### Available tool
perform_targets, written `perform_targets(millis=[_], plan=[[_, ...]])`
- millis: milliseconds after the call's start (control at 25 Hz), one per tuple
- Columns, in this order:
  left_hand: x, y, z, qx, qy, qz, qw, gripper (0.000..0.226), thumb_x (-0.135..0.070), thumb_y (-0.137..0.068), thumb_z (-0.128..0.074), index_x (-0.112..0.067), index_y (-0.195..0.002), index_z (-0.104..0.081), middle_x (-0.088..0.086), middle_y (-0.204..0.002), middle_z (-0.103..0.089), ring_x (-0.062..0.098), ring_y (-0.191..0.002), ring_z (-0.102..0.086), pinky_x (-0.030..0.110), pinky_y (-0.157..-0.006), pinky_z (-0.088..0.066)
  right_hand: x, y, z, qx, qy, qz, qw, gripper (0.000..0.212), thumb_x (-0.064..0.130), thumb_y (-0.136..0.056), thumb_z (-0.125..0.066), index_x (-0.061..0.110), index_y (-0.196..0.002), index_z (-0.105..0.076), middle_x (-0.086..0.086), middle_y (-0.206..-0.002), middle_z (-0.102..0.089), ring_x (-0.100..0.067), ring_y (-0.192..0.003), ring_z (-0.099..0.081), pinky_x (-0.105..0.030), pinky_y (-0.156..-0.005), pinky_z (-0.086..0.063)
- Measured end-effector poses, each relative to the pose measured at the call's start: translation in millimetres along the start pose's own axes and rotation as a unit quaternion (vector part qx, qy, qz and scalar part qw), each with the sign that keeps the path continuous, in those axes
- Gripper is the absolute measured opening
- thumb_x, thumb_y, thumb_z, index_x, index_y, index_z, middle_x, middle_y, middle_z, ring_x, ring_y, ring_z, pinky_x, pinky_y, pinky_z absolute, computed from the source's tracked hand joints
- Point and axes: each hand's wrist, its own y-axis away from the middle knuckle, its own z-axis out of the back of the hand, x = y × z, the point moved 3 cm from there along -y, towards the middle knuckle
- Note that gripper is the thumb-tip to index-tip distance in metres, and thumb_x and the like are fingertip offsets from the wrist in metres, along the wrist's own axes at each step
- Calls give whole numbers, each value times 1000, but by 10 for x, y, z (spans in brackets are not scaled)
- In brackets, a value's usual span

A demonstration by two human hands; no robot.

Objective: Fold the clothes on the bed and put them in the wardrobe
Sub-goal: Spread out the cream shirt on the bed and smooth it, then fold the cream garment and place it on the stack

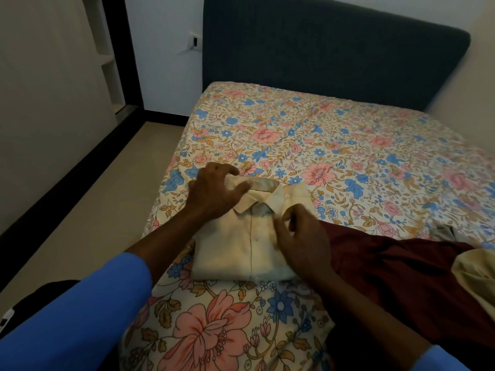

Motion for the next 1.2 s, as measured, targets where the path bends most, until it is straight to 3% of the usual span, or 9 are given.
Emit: perform_targets(millis=[80, 160, 360, 480, 560, 680, 840, 1040, 1200], plan=[[181, 166, 174, -39, 12, 143, 989, 61, -70, -85, -64, -25, -126, -61, 9, -134, -57, 30, -124, -55, 47, -99, -47, -353, -249, 132, -15, 0, -161, 987, 52, 60, -92, -60, 18, -122, -55, -6, -118, -59, -25, -108, -59, -45, -93, -52], [322, 416, 170, 32, 60, 235, 970, 66, -66, -85, -69, -17, -129, -58, 7, -129, -62, 30, -116, -61, 40, -93, -51, -625, -301, 90, 75, -93, -325, 938, 75, 59, -88, -71, 6, -137, -52, -15, -135, -57, -33, -118, -59, -46, -101, -51], [326, 669, 105, 105, 335, 348, 869, 65, -29, -69, -94, -4, -121, -66, 14, -112, -74, 32, -97, -72, 46, -79, -61, -483, -251, 124, 176, -300, -384, 855, 41, 20, -81, -87, 2, -108, -62, -13, -99, -71, -29, -86, -69, -37, -68, -58], [189, 706, 140, 103, 433, 392, 805, 48, -4, -79, -84, 0, -123, -66, 20, -107, -74, 34, -87, -72, 37, -65, -57, -347, -275, 121, 202, -323, -384, 841, 43, 8, -82, -84, 4, -116, -58, -16, -107, -70, -35, -97, -70, -48, -84, -61], [104, 713, 183, 80, 443, 366, 815, 44, 3, -85, -74, -4, -127, -64, 18, -111, -72, 33, -90, -69, 37, -70, -55, -288, -260, 110, 206, -325, -391, 836, 40, 4, -85, -79, -1, -119, -58, -18, -108, -71, -37, -98, -70, -50, -87, -60], [-101, 606, 286, 14, 422, 272, 864, 44, 7, -90, -66, -17, -126, -62, 14, -119, -70, 28, -96, -66, 35, -75, -53, -279, -375, 295, 186, -334, -372, 846, 19, -4, -87, -74, 2, -103, -65, -15, -92, -71, -30, -80, -69, -37, -67, -59], [-701, 232, 150, 6, 463, 175, 869, 49, 2, -92, -69, -23, -132, -55, -3, -111, -67, 14, -95, -64, 30, -70, -52, -555, -916, 904, 98, -310, -323, 889, 30, -2, -81, -80, 2, -108, -67, -13, -92, -72, -27, -82, -70, -37, -71, -59], [-1733, -715, -1037, 53, 505, 142, 850, 51, 10, -91, -64, -12, -136, -55, 2, -113, -67, 19, -96, -65, 29, -71, -52, -1552, -1672, 1848, -8, -286, -344, 894, 43, 1, -78, -86, -5, -116, -69, -19, -109, -72, -32, -93, -67, -43, -77, -54], [-2581, -1430, -2263, 77, 504, 137, 849, 52, 8, -87, -67, -10, -134, -57, 12, -124, -66, 33, -110, -65, 42, -88, -55, -2690, -2091, 2393, -111, -280, -349, 887, 45, 7, -82, -85, -4, -121, -67, -18, -114, -69, -29, -94, -64, -40, -81, -52]])
